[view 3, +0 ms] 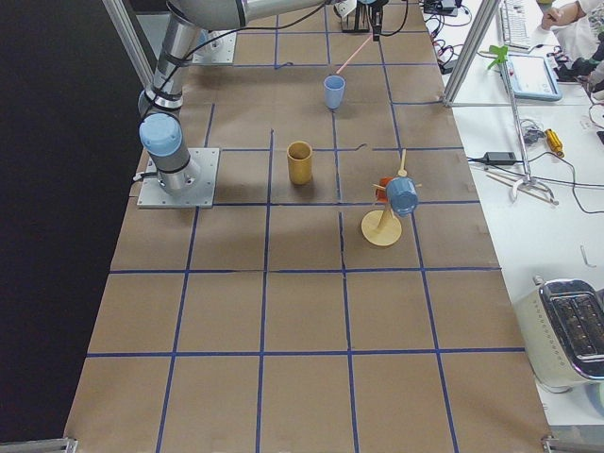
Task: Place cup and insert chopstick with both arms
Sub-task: 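Lower pink stick into blue cup with right gripper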
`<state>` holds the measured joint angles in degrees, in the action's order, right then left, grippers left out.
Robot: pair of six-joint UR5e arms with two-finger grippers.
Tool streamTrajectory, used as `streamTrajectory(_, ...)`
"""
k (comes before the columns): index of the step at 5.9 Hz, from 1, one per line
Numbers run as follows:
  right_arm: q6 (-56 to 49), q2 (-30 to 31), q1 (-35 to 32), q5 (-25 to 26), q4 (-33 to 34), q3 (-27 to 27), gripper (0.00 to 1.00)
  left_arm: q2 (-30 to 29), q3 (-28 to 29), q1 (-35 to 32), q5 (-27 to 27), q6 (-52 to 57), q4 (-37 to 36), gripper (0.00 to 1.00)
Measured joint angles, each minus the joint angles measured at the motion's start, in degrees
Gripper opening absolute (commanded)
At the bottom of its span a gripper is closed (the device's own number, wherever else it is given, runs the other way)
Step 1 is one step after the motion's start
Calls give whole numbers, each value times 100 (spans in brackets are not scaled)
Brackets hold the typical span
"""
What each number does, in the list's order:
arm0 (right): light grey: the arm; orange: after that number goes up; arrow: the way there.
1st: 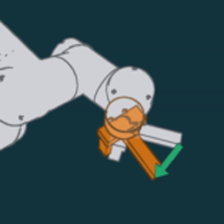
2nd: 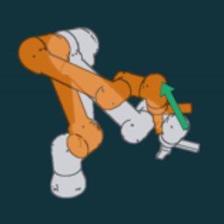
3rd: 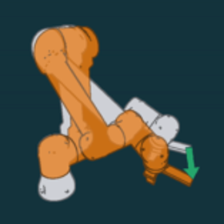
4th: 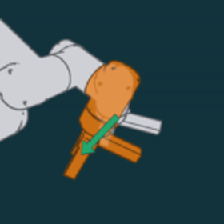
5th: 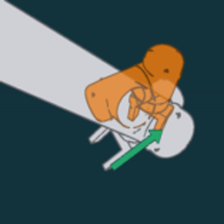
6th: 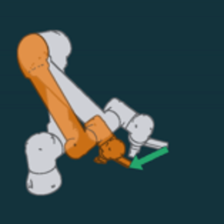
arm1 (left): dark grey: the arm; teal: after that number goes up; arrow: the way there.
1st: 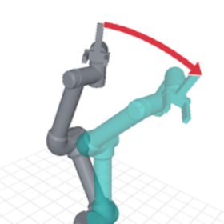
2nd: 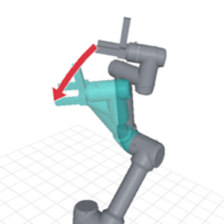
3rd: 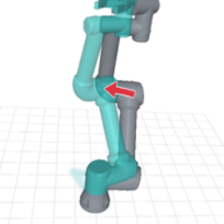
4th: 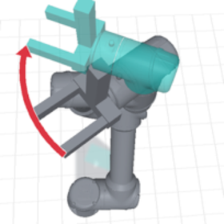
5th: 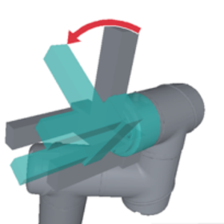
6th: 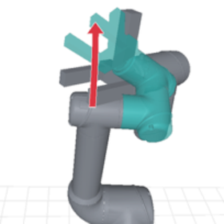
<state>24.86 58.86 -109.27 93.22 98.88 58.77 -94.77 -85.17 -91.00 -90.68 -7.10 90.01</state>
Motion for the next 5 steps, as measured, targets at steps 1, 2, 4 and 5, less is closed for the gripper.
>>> streamTrajectory(1,52,17,-43,78,352,373,7,7,-21,10,-5,22,-14,99)
streamTrajectory(2,75,91,-58,106,737,826,7,9,-33,16,-6,27,-40,99)
streamTrajectory(4,76,257,-64,79,1262,1559,99,10,-36,15,-3,19,-53,99)
streamTrajectory(5,41,283,-65,61,1351,1667,100,13,-36,10,-3,3,-53,99)
